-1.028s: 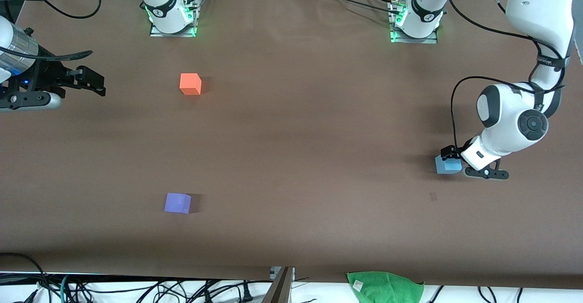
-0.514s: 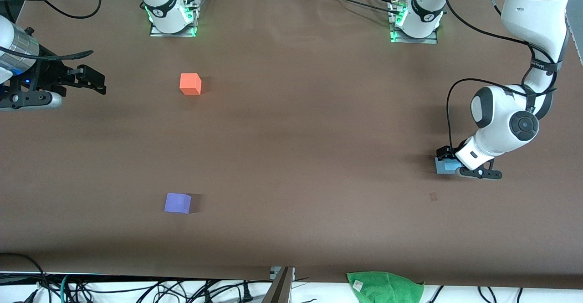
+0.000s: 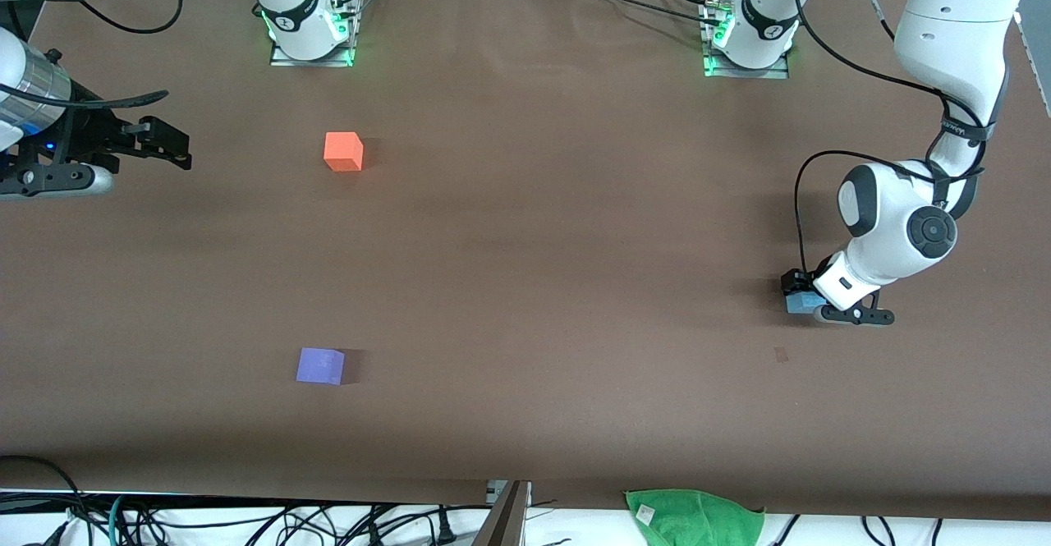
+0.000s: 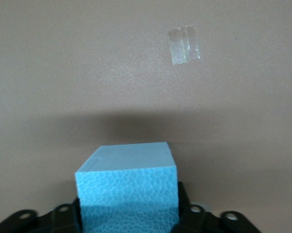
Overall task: Place blue block between orange and purple blocks
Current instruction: 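Close the left gripper on the light-blue cube, then carry the light-blue cube with the left gripper toward the table middle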
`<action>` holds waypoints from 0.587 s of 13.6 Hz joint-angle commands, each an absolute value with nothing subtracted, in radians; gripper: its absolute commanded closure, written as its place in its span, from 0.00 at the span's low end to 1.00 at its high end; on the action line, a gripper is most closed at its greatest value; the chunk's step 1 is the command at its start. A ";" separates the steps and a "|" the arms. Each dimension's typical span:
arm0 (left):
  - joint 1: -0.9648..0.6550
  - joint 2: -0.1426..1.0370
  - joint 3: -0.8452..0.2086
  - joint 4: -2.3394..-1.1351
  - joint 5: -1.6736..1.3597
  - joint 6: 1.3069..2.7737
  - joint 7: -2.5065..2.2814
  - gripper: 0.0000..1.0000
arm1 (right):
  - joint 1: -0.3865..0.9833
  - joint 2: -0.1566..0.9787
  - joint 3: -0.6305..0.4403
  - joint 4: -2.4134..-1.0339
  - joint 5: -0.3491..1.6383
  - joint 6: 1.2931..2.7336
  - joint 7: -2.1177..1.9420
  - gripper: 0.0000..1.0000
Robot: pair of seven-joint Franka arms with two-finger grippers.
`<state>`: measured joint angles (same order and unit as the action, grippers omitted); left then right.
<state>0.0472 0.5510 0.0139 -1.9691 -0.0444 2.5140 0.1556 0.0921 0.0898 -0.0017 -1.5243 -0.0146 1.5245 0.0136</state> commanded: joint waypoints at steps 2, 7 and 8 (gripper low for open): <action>0.022 0.545 0.009 -1.948 -0.069 2.498 0.152 0.95 | 0.089 0.075 0.003 -1.534 -0.017 1.516 0.026 0.01; -0.093 0.543 -0.070 -1.841 -0.064 2.316 -0.208 0.94 | 0.089 0.075 0.003 -1.534 -0.017 1.516 0.026 0.00; -0.125 0.549 -0.090 -1.826 -0.063 2.316 -0.298 0.94 | 0.089 0.075 0.003 -1.534 -0.017 1.516 0.026 0.00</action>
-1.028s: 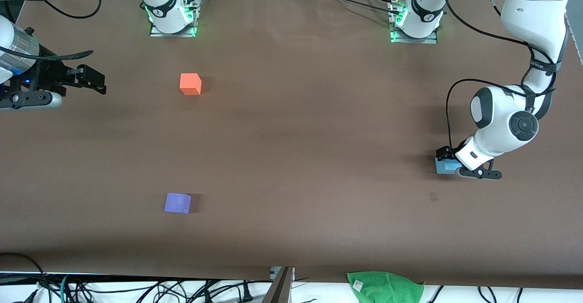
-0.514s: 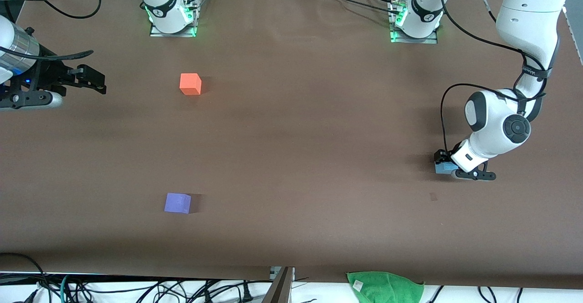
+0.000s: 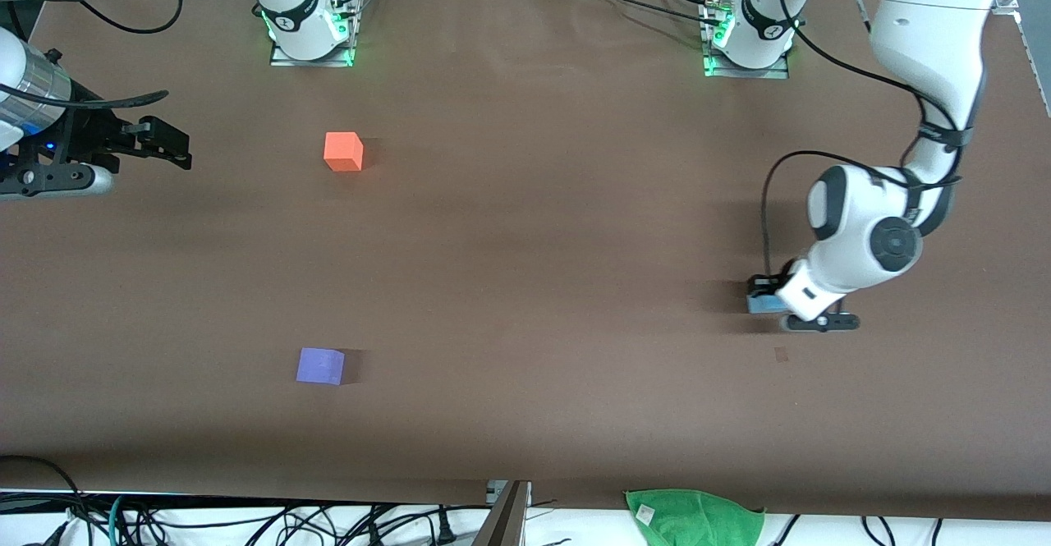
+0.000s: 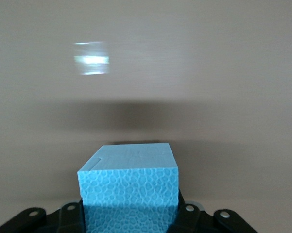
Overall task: Place blue block between orange and purple blocks
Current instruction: 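Carry the light-blue cube with the left gripper toward the table middle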
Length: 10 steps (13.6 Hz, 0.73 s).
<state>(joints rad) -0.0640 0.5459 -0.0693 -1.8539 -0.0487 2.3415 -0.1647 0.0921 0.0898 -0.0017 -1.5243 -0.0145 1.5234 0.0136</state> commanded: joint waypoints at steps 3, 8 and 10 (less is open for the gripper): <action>-0.240 0.586 -0.132 -1.731 -0.055 2.316 -0.522 0.92 | 0.089 0.075 0.003 -1.534 -0.017 1.516 0.025 0.00; -0.467 0.721 -0.129 -1.547 -0.051 2.315 -0.699 0.87 | 0.089 0.083 0.003 -1.534 -0.015 1.520 0.023 0.01; -0.515 0.761 -0.127 -1.493 -0.051 2.315 -0.729 0.86 | 0.089 0.092 0.003 -1.534 -0.015 1.528 0.023 0.00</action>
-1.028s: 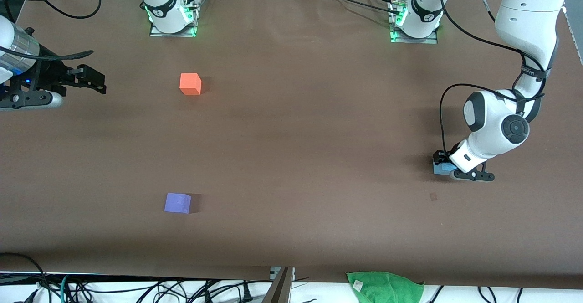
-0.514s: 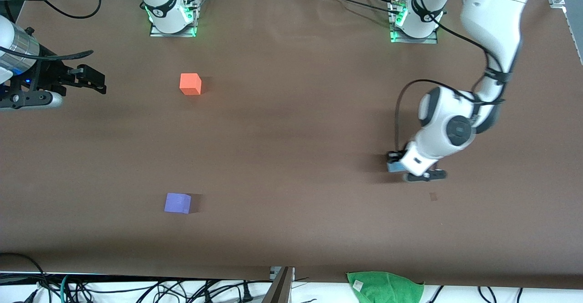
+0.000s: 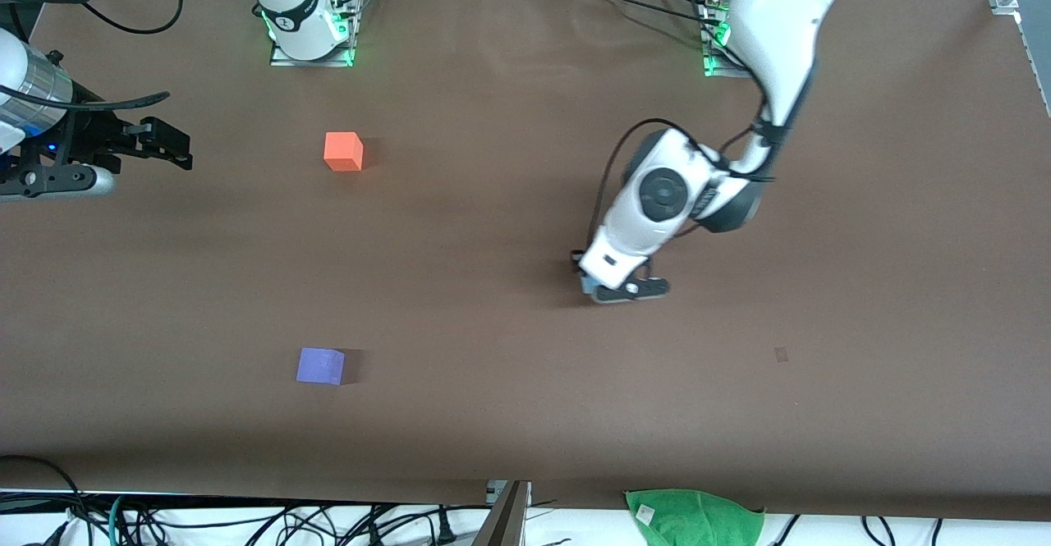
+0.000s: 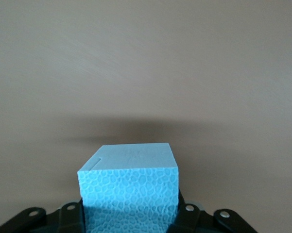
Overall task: Place blue block between orange and purple blocks
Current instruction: 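Carry the light-blue cube with the left gripper toward the table middle, then release the cube with the left gripper while the right gripper approaches it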
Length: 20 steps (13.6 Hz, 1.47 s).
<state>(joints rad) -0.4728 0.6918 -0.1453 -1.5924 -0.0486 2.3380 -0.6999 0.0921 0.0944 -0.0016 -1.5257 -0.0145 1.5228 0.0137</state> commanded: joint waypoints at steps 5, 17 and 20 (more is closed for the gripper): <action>-0.632 0.851 -0.098 -1.384 -0.051 2.315 -0.836 0.83 | 0.086 0.126 0.003 -1.529 -0.009 1.571 0.034 0.00; -0.611 0.629 -0.002 -1.374 -0.063 2.011 -0.833 0.00 | 0.097 0.196 0.009 -1.531 0.035 1.643 0.017 0.01; -0.493 0.523 0.002 -1.381 -0.054 1.875 -0.757 0.00 | 0.175 0.288 0.012 -1.532 0.026 1.631 0.038 0.00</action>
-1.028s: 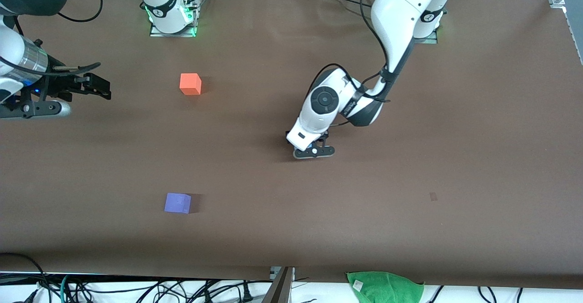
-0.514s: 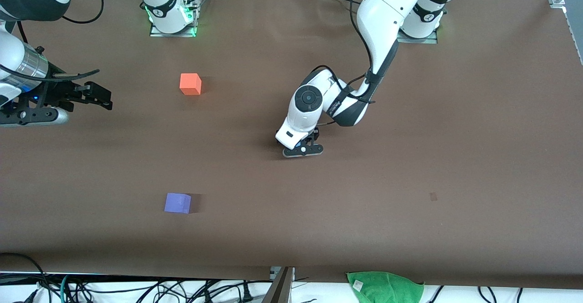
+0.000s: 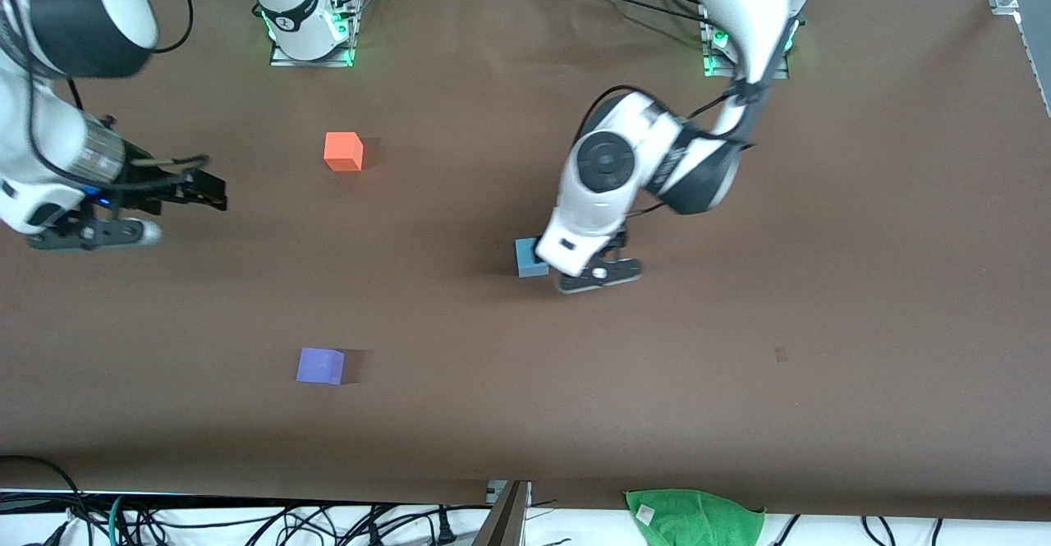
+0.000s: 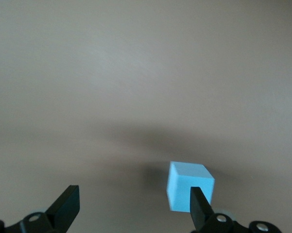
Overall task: Place blue block between orange and purple blocks
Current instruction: 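Release the cube with the left gripper while the right gripper approaches it, then grasp the light-blue cube with the right gripper while the left gripper withdraws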
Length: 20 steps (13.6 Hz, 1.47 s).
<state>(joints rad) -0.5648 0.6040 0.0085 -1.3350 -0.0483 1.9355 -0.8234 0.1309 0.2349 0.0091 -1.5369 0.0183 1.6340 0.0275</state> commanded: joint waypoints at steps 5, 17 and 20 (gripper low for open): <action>-0.258 0.326 0.002 -1.419 -0.052 1.657 -0.355 0.00 | 0.250 0.400 0.072 -1.519 0.136 1.796 0.076 0.00; 0.025 0.048 -0.002 -1.528 0.027 1.407 -0.014 0.00 | 0.655 0.859 0.060 -1.310 0.006 2.382 0.634 0.00; 0.031 0.057 -0.002 -1.532 0.038 1.408 -0.011 0.00 | 0.670 0.888 0.060 -1.298 0.000 2.433 0.641 0.00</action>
